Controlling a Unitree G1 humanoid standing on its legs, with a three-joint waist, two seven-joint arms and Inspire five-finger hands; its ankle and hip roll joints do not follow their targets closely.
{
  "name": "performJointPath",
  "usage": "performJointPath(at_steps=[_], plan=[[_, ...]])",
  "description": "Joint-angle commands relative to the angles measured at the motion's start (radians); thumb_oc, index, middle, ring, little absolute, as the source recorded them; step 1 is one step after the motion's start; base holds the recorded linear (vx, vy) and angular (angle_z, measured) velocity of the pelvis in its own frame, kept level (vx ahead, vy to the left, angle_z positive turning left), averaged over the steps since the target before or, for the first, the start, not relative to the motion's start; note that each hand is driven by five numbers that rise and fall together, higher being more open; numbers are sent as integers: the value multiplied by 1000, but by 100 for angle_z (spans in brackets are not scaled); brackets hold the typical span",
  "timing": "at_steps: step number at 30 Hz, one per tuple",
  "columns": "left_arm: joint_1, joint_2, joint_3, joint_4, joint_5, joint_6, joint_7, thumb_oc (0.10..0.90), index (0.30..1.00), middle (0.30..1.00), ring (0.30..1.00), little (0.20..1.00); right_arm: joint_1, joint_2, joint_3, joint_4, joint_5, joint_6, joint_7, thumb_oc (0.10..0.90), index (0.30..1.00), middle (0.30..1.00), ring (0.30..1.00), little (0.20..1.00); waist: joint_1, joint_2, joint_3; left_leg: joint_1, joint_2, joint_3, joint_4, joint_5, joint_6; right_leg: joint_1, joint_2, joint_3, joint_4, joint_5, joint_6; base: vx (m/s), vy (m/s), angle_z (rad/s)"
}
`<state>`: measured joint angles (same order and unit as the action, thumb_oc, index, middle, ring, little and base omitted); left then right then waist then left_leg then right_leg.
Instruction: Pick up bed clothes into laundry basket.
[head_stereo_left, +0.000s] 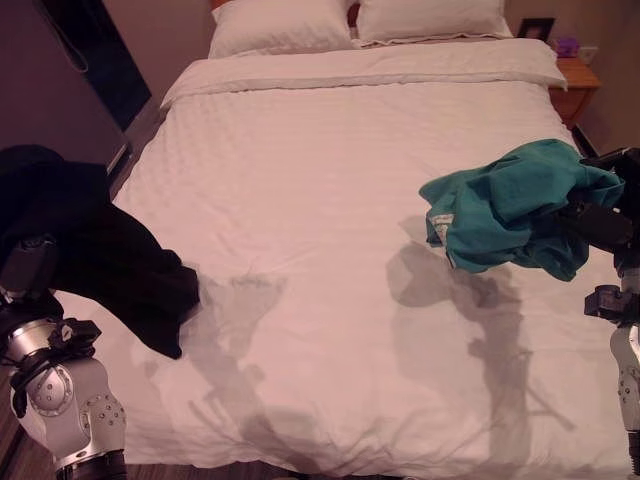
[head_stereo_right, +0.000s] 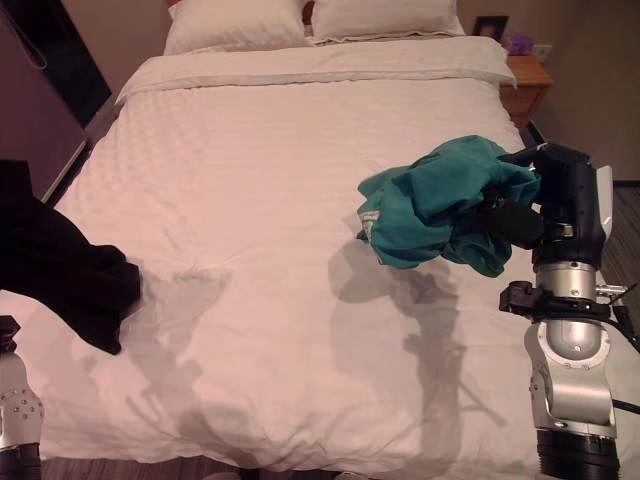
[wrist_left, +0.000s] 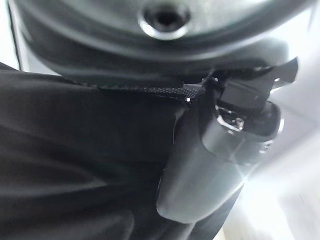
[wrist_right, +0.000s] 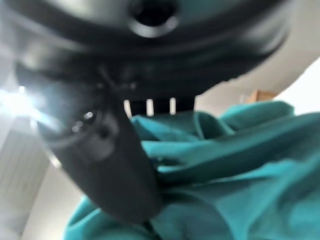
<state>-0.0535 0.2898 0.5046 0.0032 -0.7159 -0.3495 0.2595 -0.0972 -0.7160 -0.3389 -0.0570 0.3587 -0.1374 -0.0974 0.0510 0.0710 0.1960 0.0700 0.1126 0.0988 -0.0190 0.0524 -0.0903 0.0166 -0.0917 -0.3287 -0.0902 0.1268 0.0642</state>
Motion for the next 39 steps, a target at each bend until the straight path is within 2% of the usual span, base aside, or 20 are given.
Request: performJointPath(at_steps=[1,6,9,10,11,12,14,18,19,21,23,25,26,27,28,29,32,33,34,39], plan=[[-55,124,-50,-77,-41,-104,-34,400,300,300,300,300,-77,-26,-5,-92,-6,-111,-41,400,300,300,300,300,5,-87,-40,-144,7,-58,64,120,-59,124,-22,66,40,-141,14,-300,-40,13],[-10,58,-37,-153,-3,-82,-93,400,300,300,300,300,-59,6,-57,-89,-15,-105,-38,400,300,300,300,300,-38,-116,-50,-53,22,-94,350,-73,-22,37,-60,131,77,-80,26,-186,79,-16],[-7,71,-15,-173,22,-87,-92,400,300,300,300,300,-37,-6,-106,-77,-11,-109,-50,400,300,300,300,300,-62,-106,-64,0,16,-112,382,-119,-21,-9,-60,169,109,-64,39,-144,199,-56],[-13,86,-7,-189,31,-95,-90,400,300,300,300,300,-13,-10,-147,-68,-18,-110,-67,400,300,300,300,300,-102,-99,-68,47,-6,-129,357,-167,-12,-69,-70,206,134,-27,53,-175,264,-60],[-13,86,-8,-188,32,-94,-89,400,300,300,300,300,-12,-9,-148,-69,-18,-110,-67,400,300,300,300,300,-98,-94,-70,53,-2,-125,356,-177,-10,-69,-66,211,138,-37,57,-354,417,-63],[-26,97,-18,-208,37,-94,-97,400,300,300,300,300,26,1,-195,-78,-48,-103,-86,400,300,300,300,300,-130,-92,-66,84,-33,-122,291,-262,19,-133,-86,259,139,20,85,-290,354,-56],[-83,116,-72,-214,34,-98,-115,400,300,300,300,300,67,70,-233,-97,-82,-108,-105,400,300,300,300,300,-165,-105,-58,84,-91,-84,201,-336,60,-201,-128,303,52,138,144,-451,505,-85],[-121,140,-104,-197,73,-96,-88,400,300,300,300,300,53,141,-183,-119,-149,-91,-114,400,300,300,300,300,-162,-111,-18,64,-123,-47,134,-295,92,-258,-152,303,33,140,166,-452,321,-73],[-124,150,-95,-185,59,-99,-78,400,300,300,300,300,50,169,-147,-114,-157,-82,-117,400,300,300,300,300,-144,-102,10,35,-117,-18,123,-246,102,-235,-147,257,168,79,138,-529,192,-78],[-118,153,-82,-184,54,-98,-76,400,300,300,300,300,50,182,-134,-132,-158,-81,-107,400,300,300,300,300,-130,-98,9,22,-115,-4,107,-224,109,-212,-144,229,230,51,129,-404,183,-80],[-91,169,-44,-186,71,-85,-67,400,300,300,300,300,45,187,-135,-160,-172,-77,-97,400,300,300,300,300,-108,-91,3,-8,-108,31,73,-164,129,-185,-122,184,415,-26,106,-468,224,-75],[-48,171,7,-211,86,-77,-69,400,300,300,300,300,47,196,-149,-167,-175,-75,-92,400,300,300,300,300,-72,-98,-22,-41,-111,83,55,-126,145,-116,-125,116,505,-101,88,-470,150,-79],[-2,163,52,-230,93,-72,-65,400,300,300,300,300,35,204,-141,-159,-181,-73,-103,400,300,300,300,300,-22,-113,-54,-76,-112,158,48,-103,155,-13,-160,20,534,-127,82,-358,84,-140],[6,161,54,-236,94,-69,-64,400,300,300,300,300,37,205,-137,-158,-182,-73,-104,400,300,300,300,300,-20,-117,-54,-69,-115,164,48,-106,155,-9,-164,26,535,-131,84,-544,-13,-146],[37,162,91,-264,101,-73,-55,400,300,300,300,300,12,202,-113,-148,-191,-63,-109,400,300,300,300,300,37,-141,-87,-128,-110,243,57,-80,158,101,-207,-45,512,-100,93,-274,-49,-126],[43,161,94,-270,102,-71,-53,400,300,300,300,300,12,204,-108,-147,-192,-63,-111,400,300,300,300,300,44,-143,-89,-124,-108,254,60,-83,157,105,-206,-36,499,-94,95,-405,-108,-110],[108,171,142,-288,137,-90,-16,400,300,300,300,300,-32,206,-44,-142,-187,-64,-113,400,300,300,300,300,135,-188,-109,-223,-43,337,92,-40,127,182,-223,-45,399,-91,133,-473,-235,-158],[110,171,143,-289,139,-91,-14,400,300,300,300,300,-33,207,-42,-140,-186,-66,-113,400,300,300,300,300,142,-189,-113,-226,-33,344,97,-37,119,181,-214,-40,386,-88,127,-462,-338,-139],[119,160,151,-280,125,-95,-7,400,300,300,300,300,-37,221,-23,-136,-155,-74,-115,400,300,300,300,300,152,-190,-112,-265,38,381,95,35,75,204,-162,-48,264,-204,120,-318,-286,-118],[106,119,114,-266,76,-89,-24,400,300,300,300,300,16,245,-29,-177,-121,-91,-107,400,300,300,300,300,135,-151,-87,-287,153,382,48,193,-27,240,-34,-22,119,-300,49,-364,-326,-76]])
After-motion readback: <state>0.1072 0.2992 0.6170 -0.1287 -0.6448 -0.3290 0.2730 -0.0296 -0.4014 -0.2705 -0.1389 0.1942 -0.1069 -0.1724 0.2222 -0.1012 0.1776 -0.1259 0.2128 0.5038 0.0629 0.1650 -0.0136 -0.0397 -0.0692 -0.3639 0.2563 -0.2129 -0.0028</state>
